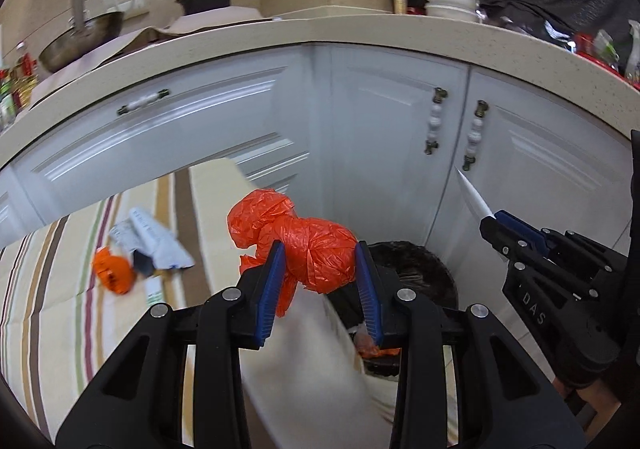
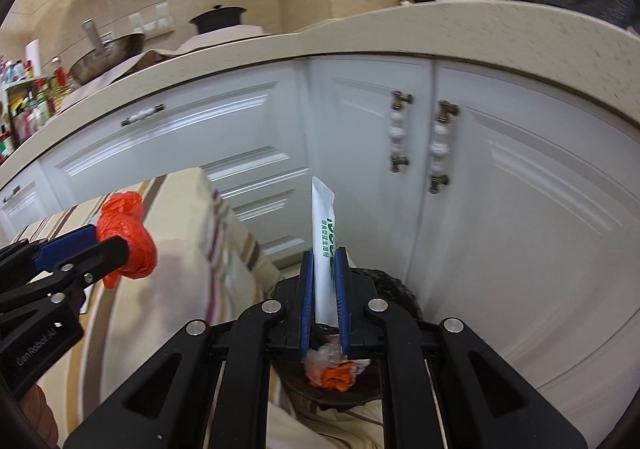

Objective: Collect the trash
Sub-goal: 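Carry both items over the black bin and open both grippers to drop them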

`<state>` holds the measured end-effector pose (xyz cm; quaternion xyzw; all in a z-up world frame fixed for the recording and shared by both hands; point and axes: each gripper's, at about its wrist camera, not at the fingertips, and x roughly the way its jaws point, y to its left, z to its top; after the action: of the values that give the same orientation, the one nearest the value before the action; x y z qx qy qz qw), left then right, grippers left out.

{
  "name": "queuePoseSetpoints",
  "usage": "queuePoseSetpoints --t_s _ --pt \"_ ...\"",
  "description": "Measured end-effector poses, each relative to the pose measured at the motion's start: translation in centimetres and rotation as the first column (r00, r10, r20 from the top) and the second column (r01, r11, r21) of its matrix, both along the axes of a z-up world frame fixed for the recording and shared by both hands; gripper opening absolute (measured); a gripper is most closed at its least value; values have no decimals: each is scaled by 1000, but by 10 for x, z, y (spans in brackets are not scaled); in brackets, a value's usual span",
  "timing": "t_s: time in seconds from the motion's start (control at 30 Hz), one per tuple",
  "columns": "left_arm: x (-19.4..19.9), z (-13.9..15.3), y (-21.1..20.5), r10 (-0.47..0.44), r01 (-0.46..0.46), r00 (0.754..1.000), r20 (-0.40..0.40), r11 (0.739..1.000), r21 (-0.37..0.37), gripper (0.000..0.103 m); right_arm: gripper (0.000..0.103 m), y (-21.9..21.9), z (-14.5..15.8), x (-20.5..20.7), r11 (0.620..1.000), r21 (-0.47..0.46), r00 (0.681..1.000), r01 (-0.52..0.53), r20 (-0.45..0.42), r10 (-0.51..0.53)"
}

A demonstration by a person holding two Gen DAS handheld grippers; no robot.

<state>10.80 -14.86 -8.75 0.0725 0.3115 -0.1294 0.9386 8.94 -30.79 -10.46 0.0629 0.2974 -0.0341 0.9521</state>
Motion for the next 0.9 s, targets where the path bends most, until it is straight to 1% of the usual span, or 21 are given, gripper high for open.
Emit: queuePoseSetpoints --t_s 0.17,0.3,0.53,0.7,0.73,0.77,0.8,0.9 --pt "13 -11 -31 -33 34 999 -14 999 15 34 11 -18 -9 4 999 5 999 33 -1 -33" --pt "22 -18 -47 -42 43 999 -27 999 26 34 11 -29 -16 10 999 8 999 50 -6 -50" --pt "41 -26 -66 -40 41 998 -38 999 29 35 11 -45 -28 20 997 20 997 71 -15 -71" --pt "55 -36 -77 -50 52 997 -60 998 31 36 11 -52 -37 30 998 26 998 61 -28 -61" --pt "58 -38 -80 -46 49 997 -69 998 40 38 11 -53 -39 32 998 27 998 57 -33 -56" --pt "60 -41 -82 -52 56 996 -76 998 43 46 13 -54 -42 35 998 29 998 53 -41 -52" --pt "63 -43 -85 -54 58 995 -80 997 50 51 16 -54 -44 37 998 30 998 55 -44 -54" --pt "67 -46 -84 -39 43 996 -81 998 53 56 26 -58 -49 40 997 42 997 66 -52 -64"
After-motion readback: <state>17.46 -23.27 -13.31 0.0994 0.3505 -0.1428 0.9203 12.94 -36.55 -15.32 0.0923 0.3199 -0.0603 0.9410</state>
